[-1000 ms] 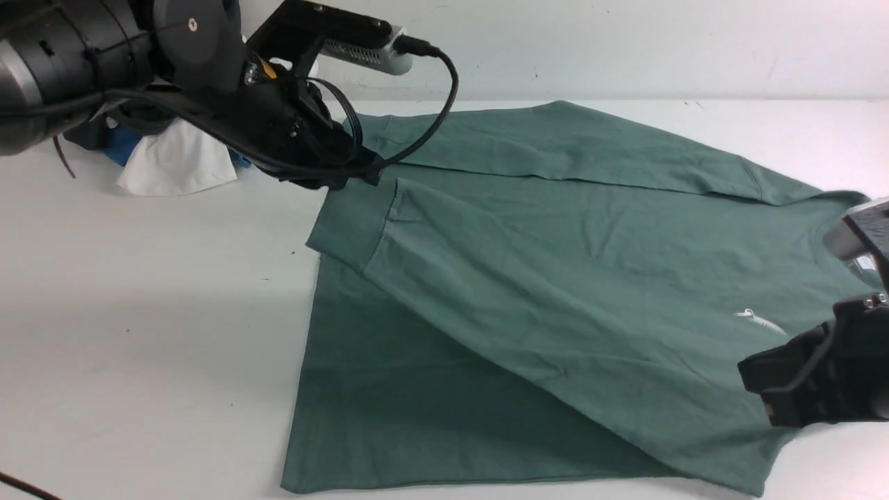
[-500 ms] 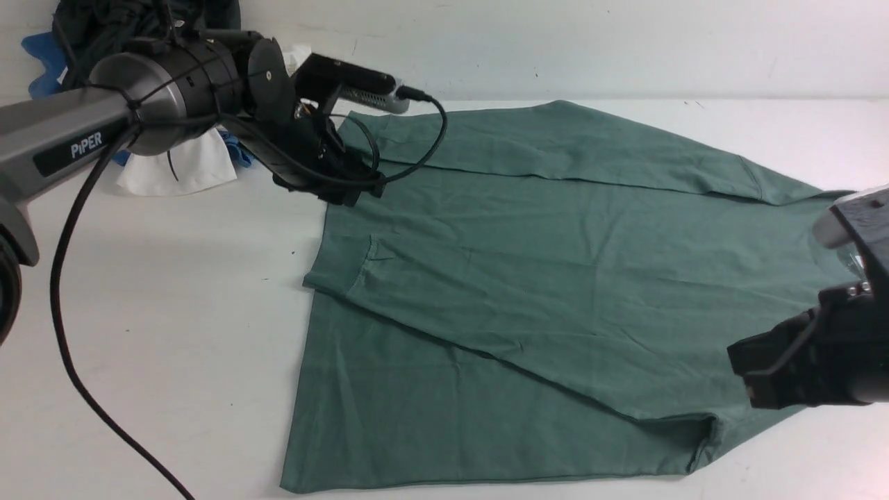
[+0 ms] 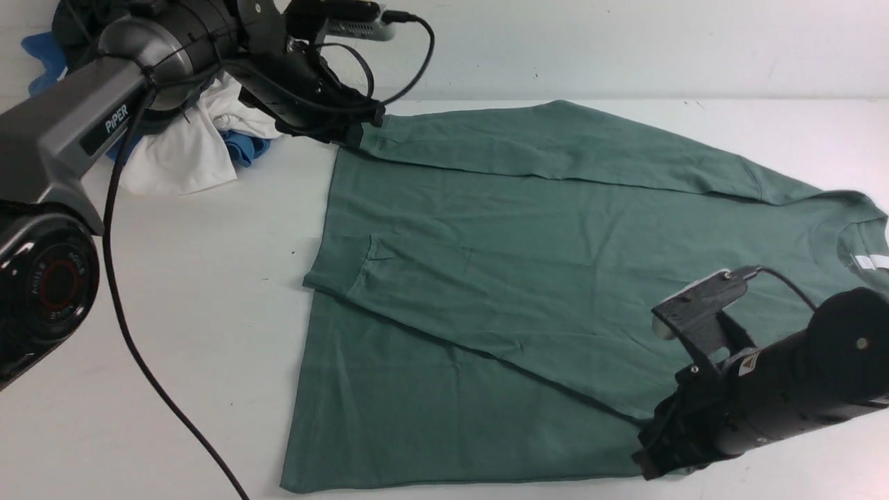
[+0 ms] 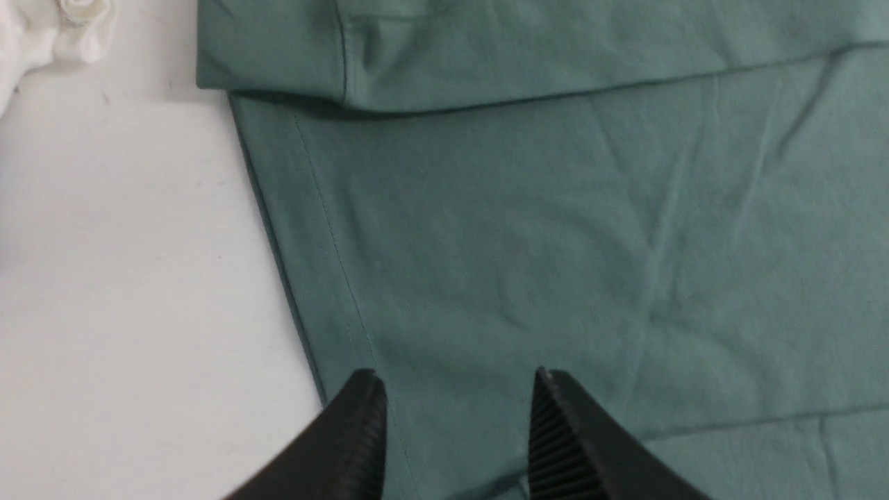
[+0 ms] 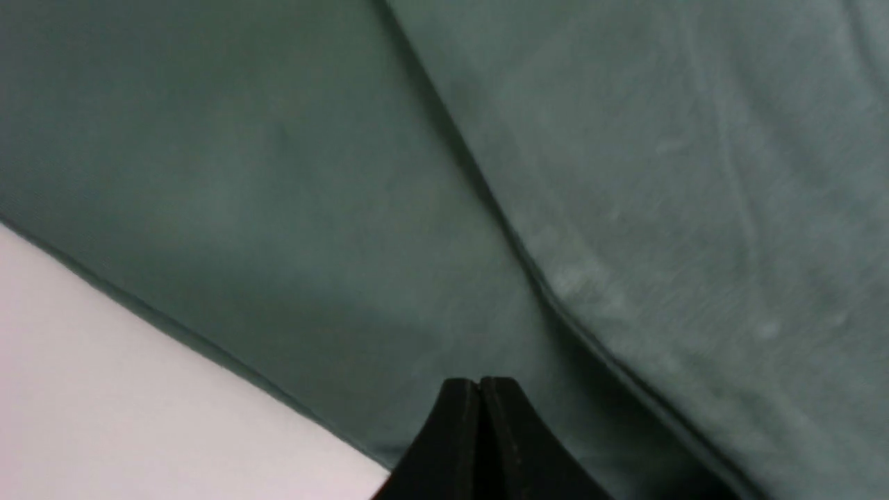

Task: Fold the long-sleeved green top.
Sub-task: Use the left arm to clamp the cuff farthest from it

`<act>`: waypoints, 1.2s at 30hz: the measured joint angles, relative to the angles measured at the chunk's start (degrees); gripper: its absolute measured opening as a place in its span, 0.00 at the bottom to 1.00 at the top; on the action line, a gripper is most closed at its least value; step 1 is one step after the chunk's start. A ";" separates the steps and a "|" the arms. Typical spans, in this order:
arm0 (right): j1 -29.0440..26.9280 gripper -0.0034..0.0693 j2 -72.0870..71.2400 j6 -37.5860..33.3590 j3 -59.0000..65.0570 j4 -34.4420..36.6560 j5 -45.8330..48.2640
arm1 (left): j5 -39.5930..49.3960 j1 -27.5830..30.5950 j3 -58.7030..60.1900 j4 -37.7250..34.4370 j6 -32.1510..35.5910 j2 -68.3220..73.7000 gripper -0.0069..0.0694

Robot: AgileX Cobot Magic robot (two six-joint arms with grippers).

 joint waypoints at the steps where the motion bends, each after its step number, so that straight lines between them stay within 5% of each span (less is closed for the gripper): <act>1: 0.14 0.03 1.26 0.01 0.00 -0.88 0.78 | 1.38 1.11 -4.28 -1.53 0.06 2.48 0.49; 13: 0.14 0.03 -4.15 7.65 0.84 -16.29 16.02 | 3.88 3.18 -22.76 -3.75 0.11 19.51 0.61; 29: 0.14 0.03 -19.73 8.00 0.84 -12.15 15.51 | -11.05 6.00 -23.23 -12.51 3.96 25.75 0.61; 32: 0.14 0.03 -19.73 8.01 0.88 -11.01 15.51 | -12.15 5.57 -23.23 -14.27 6.49 26.85 0.56; 36: 0.14 0.03 -19.73 8.01 0.96 -10.15 15.51 | -12.96 4.64 -23.63 -15.48 10.75 27.49 0.25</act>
